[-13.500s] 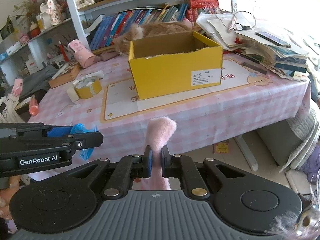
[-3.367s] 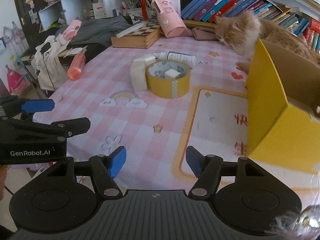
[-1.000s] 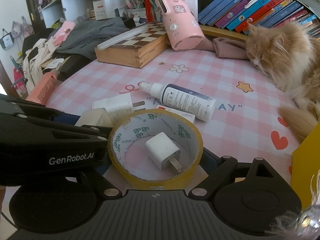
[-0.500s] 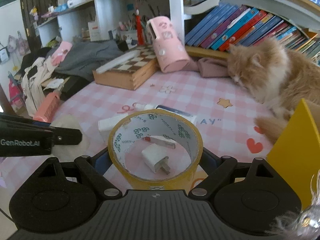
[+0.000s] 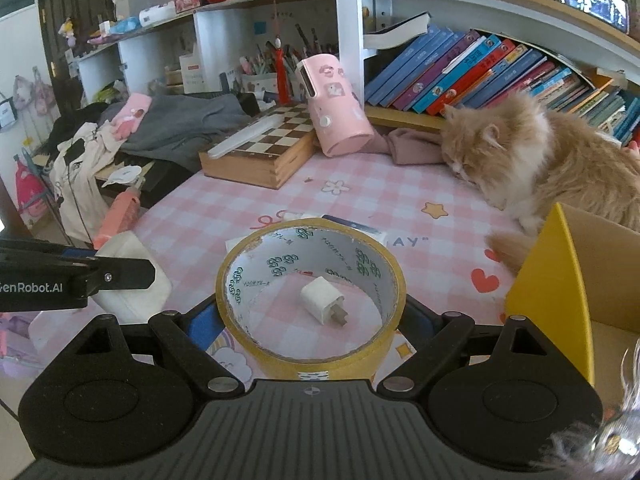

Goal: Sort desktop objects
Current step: 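Carry the tape roll and white block with both tools toward the yellow box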

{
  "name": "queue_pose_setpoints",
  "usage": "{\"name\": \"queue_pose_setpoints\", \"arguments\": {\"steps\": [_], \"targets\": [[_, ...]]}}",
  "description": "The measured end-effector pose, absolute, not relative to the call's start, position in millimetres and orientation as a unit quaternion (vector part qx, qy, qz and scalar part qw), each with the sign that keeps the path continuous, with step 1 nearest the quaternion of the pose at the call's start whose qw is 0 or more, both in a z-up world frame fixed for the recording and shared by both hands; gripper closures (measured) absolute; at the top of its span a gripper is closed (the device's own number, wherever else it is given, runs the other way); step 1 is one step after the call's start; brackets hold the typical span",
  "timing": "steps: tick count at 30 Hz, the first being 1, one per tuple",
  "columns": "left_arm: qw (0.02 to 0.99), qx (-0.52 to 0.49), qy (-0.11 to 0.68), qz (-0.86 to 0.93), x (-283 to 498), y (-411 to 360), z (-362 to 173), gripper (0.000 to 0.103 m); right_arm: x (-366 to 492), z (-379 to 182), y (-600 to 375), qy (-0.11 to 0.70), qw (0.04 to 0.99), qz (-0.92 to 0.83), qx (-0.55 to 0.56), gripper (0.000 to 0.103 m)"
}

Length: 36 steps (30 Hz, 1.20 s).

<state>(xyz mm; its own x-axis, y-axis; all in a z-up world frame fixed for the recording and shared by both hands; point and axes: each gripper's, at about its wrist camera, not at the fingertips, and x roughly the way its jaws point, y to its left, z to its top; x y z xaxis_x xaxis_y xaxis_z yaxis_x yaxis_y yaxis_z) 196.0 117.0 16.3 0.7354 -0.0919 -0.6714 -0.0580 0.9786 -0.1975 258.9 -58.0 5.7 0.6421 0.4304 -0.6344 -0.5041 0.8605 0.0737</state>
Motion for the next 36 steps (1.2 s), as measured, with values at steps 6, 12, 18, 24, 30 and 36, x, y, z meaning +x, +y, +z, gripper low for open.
{"name": "queue_pose_setpoints", "arguments": {"steps": [6, 12, 18, 24, 30, 36], "targets": [[0.927, -0.098, 0.359, -0.035, 184, 115, 18, 0.078, 245, 8, -67, 0.356, 0.902, 0.243, -0.032, 0.015], [0.928, -0.095, 0.356, -0.05, 175, 116, 18, 0.078, 231, 11, -69, 0.359, 0.906, 0.221, -0.034, 0.015], [0.928, -0.099, 0.354, -0.055, 163, 129, 22, 0.078, 214, 11, -70, 0.369, 0.905, 0.21, -0.022, 0.015], [0.929, -0.097, 0.353, -0.05, 144, 143, 24, 0.078, 196, 7, -65, 0.381, 0.902, 0.202, -0.011, 0.015], [0.924, -0.104, 0.362, -0.059, 121, 146, 20, 0.078, 169, 8, -57, 0.38, 0.903, 0.2, -0.013, 0.015], [0.921, -0.094, 0.366, -0.09, 100, 139, 17, 0.078, 142, 9, -57, 0.373, 0.909, 0.186, -0.004, 0.015]]}}
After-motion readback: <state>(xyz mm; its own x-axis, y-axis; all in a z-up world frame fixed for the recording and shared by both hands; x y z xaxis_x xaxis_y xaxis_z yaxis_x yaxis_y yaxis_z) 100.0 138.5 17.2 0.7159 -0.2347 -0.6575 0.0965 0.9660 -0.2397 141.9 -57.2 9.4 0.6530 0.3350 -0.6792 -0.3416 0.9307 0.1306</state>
